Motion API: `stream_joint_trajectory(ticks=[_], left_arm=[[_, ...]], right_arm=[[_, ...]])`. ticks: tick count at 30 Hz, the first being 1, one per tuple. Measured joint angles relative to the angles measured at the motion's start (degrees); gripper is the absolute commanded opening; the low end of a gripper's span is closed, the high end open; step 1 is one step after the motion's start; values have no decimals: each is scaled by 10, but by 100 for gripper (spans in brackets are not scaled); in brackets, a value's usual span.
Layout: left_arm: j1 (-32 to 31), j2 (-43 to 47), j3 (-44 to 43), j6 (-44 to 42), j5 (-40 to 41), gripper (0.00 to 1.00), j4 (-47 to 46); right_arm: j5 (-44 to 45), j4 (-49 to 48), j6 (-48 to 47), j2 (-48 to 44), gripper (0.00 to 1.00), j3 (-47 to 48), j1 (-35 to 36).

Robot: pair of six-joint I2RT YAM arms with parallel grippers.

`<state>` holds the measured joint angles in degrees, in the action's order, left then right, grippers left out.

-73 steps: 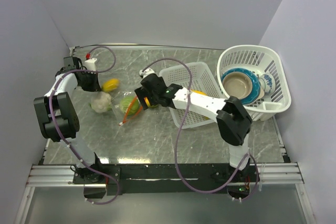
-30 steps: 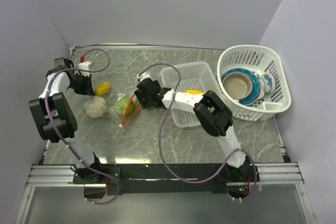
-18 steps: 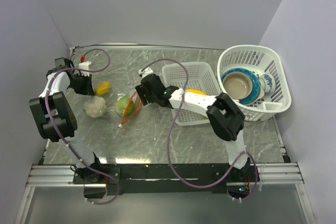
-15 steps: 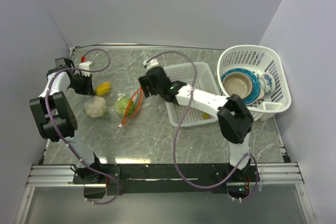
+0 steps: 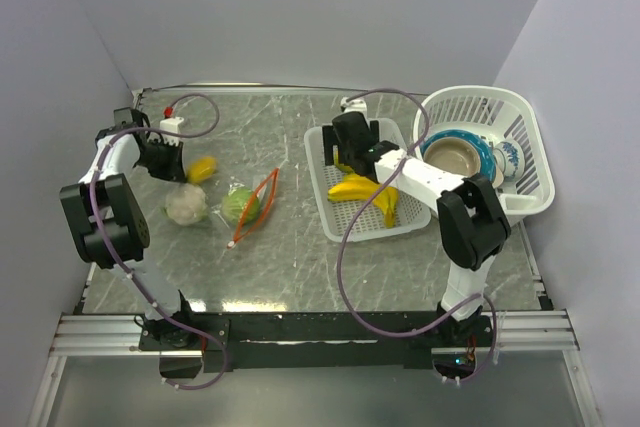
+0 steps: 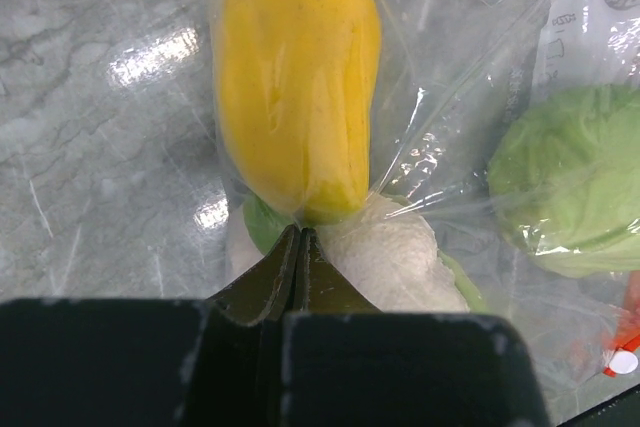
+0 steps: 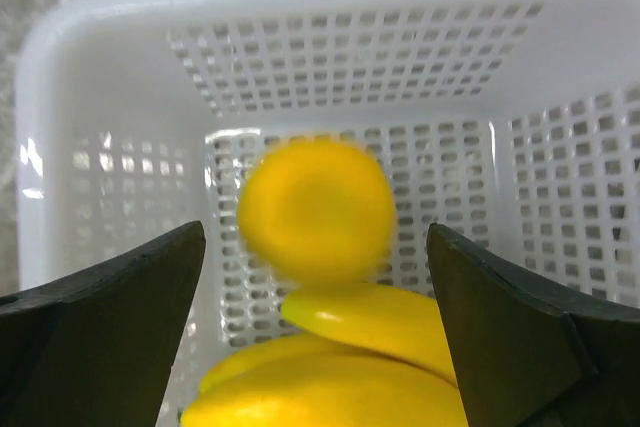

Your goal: Open the zip-top bag and remove the fake food

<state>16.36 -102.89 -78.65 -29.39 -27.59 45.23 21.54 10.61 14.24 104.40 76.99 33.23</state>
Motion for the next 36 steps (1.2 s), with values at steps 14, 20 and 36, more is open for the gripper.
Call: stream_joint_trajectory(ticks=[14,20,36], left_arm=[[-7,-3,-4,-1,0,1,10],[-7,-5,-4,-1,0,1,9],[-33,-12,-5,10,11,1,-7]], right_arm=[[24,-96,-72,-93,99,-70,199],[-9,-127,-97,-23,96,-66,267],[-124,-132,-125,99,100,7,267]])
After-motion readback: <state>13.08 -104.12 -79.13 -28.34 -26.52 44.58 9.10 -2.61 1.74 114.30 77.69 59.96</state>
